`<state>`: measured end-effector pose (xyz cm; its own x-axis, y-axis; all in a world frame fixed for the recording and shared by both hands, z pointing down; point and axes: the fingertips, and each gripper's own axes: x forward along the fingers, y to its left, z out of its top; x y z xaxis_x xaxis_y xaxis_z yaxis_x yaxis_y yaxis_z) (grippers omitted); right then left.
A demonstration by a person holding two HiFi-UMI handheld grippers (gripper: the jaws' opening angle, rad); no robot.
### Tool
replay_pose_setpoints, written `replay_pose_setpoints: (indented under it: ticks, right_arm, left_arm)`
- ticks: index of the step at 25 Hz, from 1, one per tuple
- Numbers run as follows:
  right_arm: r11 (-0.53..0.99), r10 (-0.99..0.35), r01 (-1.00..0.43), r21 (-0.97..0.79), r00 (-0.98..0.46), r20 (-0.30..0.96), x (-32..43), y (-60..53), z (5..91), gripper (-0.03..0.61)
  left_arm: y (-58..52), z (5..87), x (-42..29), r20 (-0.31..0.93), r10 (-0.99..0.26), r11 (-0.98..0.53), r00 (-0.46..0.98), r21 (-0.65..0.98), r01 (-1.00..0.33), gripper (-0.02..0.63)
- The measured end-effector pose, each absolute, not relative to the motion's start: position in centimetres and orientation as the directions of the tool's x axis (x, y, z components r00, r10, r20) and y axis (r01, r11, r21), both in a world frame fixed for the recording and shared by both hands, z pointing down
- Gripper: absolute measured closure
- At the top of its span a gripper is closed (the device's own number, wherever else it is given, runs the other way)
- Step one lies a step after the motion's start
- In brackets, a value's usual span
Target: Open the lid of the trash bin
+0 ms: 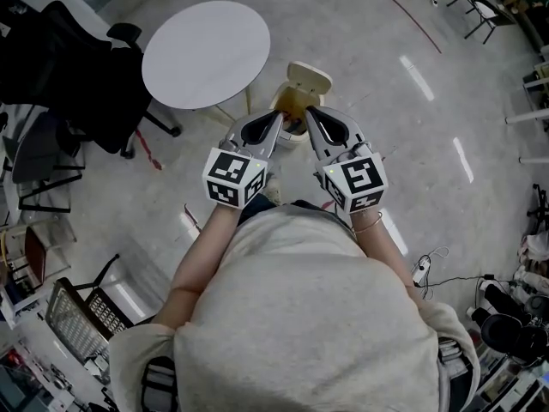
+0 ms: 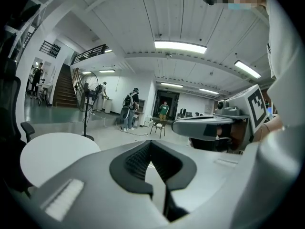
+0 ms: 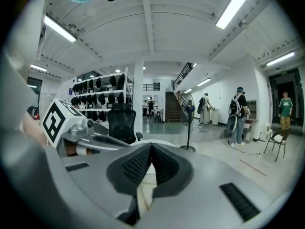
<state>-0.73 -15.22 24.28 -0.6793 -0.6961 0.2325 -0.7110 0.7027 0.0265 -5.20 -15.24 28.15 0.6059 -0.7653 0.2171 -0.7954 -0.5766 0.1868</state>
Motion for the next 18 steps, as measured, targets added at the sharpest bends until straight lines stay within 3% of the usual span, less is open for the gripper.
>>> replay_pose_setpoints:
  ticks: [18]
  right_arm:
    - [0.68,-0.71,-0.733,-0.028,-0.668,0.222,0.7,-14.8,24.7,0.571]
  left_arm:
    - [-15.1,29.5,-3.9,0.272,-0.76,-0.558,0.59,0.194,-0.807,0.604]
